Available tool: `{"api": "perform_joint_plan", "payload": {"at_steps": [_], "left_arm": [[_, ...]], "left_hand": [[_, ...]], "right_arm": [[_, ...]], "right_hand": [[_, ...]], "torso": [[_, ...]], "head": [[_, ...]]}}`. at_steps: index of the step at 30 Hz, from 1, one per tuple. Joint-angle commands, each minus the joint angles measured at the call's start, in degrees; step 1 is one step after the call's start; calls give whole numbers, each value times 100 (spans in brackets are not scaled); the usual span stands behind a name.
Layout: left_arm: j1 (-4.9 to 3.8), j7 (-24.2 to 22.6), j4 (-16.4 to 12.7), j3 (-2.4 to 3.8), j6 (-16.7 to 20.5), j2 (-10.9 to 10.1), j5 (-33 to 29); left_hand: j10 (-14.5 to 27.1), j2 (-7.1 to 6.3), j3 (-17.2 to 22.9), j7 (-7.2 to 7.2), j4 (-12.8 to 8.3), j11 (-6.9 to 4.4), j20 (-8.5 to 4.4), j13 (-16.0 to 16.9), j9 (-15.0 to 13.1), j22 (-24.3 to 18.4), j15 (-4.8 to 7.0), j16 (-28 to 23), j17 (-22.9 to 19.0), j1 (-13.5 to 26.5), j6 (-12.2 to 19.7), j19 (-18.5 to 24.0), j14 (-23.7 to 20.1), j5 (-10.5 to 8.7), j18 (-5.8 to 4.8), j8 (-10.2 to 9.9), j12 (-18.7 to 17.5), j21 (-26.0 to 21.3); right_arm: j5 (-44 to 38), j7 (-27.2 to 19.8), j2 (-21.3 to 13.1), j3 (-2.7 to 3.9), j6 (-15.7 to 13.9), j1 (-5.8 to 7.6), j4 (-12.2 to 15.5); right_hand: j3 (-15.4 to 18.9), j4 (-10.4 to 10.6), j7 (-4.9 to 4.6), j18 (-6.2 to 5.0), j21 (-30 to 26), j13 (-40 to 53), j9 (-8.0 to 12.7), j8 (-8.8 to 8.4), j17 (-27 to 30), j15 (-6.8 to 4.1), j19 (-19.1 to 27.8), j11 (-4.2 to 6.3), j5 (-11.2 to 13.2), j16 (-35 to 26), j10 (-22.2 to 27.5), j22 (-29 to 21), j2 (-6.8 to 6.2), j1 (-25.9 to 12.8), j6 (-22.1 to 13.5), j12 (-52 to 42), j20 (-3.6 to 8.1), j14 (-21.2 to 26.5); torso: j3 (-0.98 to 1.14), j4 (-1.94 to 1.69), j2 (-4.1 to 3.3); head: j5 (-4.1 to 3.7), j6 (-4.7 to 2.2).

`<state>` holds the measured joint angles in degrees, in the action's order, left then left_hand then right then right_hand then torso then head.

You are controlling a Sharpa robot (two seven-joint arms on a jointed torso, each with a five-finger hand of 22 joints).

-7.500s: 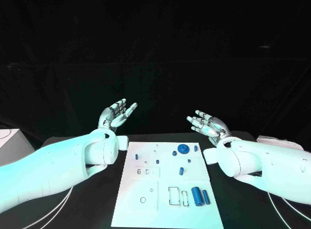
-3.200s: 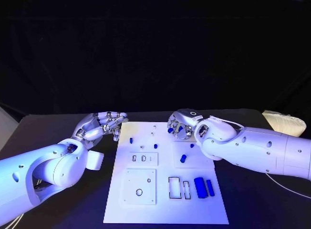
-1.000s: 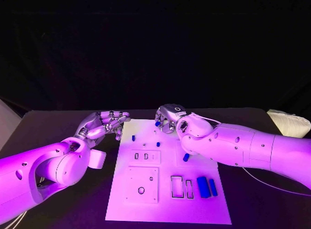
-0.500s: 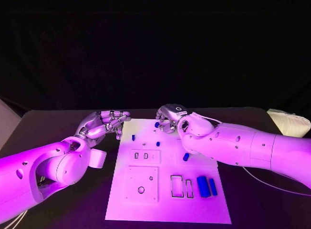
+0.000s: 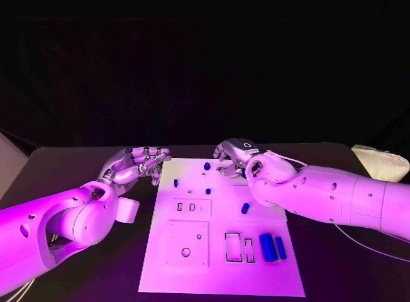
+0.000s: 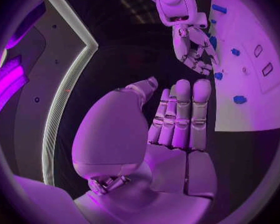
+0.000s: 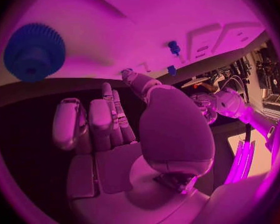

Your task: Assemble the parts on the task board

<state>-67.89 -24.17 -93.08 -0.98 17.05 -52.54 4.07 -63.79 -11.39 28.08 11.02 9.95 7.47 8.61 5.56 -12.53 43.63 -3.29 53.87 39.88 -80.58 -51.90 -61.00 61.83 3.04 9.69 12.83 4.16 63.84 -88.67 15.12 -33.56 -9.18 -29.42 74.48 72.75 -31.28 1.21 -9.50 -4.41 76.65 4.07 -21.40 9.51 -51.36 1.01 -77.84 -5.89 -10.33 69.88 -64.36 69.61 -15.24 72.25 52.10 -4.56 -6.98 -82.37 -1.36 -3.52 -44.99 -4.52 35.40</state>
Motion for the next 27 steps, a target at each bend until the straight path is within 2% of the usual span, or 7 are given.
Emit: {"api": "perform_joint_plan", "payload": {"at_steps": [1, 5, 9, 11, 12, 14, 27], "left_arm": [[-9, -42, 4, 5, -105, 5, -46], [-8, -56, 39, 5, -117, 11, -56], [-8, -64, 67, 4, -124, 18, -52], [-7, -72, 74, 4, -106, 24, -44], [-7, -74, 76, 4, -102, 27, -41], [-7, -78, 79, 4, -97, 33, -36], [-5, -66, 77, 4, -134, 53, -20]], "left_hand": [[39, 19, 7, -2, -31, 2, 6, -8, -6, 6, 5, -34, -10, 27, 43, 32, -40, -14, -54, -36, 6, 20], [44, 24, 16, -6, -40, 1, 7, -8, -9, 7, 5, -35, -11, 25, 41, 36, -41, -14, -53, -34, 6, 24], [43, 24, 17, -7, -43, 0, 7, -8, -10, 21, 5, -36, -12, 25, 40, 29, -41, -14, -56, -34, 8, 32], [43, 23, 17, -7, -43, 0, 7, -8, -10, 37, 5, -35, -12, 25, 39, 19, -40, -14, -59, -33, 8, 41], [41, 19, 19, -11, -51, -2, 8, -7, -11, 41, 7, -33, -12, 24, 42, 19, -36, -14, -59, -34, 11, 46], [38, 13, 41, -41, -84, -22, 4, -5, -5, 61, 19, -23, -12, 21, 97, 21, -17, -14, -57, -61, 23, 71], [80, 8, 68, -50, -123, -28, -7, -11, -8, 168, 32, -1, -16, 63, 147, -21, 23, -14, -75, -85, 34, 157]], "right_arm": [[348, -200, -209, 34, -295, 26, 205], [825, -536, -638, 82, -383, 84, 549], [1305, -853, -1060, 107, -282, 165, 817], [1531, -937, -1236, 113, -139, 205, 890], [1611, -956, -1297, 115, -75, 218, 908], [1779, -974, -1422, 118, 98, 243, 923], [1782, -535, -1508, 117, 745, 250, 665]], "right_hand": [[14, 12, 13, -10, 56, 20, -11, -23, -85, -25, -73, 27, -57, 45, -132, 102, 28, 90, 49, -87, 15, -20], [-121, 6, -7, 43, 208, 122, -45, 29, -252, -74, -224, 96, -122, 170, -661, 343, 72, 185, 242, -348, 53, -84], [38, -37, 169, 102, 393, 625, -60, 27, -588, -265, -389, 342, -56, 389, -1610, 624, -46, 210, 345, -1061, 211, -177], [332, -25, 210, 147, 498, 3046, -64, -3, -972, -312, -477, 389, -84, 635, -1422, 799, -7, 254, 325, -3388, 294, -257], [511, 27, 209, 201, 657, 6336, -82, 15, -2037, -281, -623, 346, -130, 1225, -1956, 1035, -12, 200, 294, -6552, 257, -490], [624, 162, 126, 237, 776, 7671, -122, 85, -2434, -184, -734, 237, -176, 1447, -2005, 1225, 112, 190, 183, -7770, 188, -504], [1266, 410, -23, 441, 1335, 8593, -114, 84, -3478, -34, -1216, 96, -262, 1896, -2564, 2039, 220, 266, -211, -8544, 32, -685]], "torso": [[13, 39, 21], [24, 71, 45], [35, 110, 67], [41, 119, 73], [44, 121, 76], [51, 122, 84], [50, 109, 70]], "head": [[0, -13], [-31, -64], [-36, -65], [-38, -61], [-40, -73], [-55, -60], [-59, -61]]}}
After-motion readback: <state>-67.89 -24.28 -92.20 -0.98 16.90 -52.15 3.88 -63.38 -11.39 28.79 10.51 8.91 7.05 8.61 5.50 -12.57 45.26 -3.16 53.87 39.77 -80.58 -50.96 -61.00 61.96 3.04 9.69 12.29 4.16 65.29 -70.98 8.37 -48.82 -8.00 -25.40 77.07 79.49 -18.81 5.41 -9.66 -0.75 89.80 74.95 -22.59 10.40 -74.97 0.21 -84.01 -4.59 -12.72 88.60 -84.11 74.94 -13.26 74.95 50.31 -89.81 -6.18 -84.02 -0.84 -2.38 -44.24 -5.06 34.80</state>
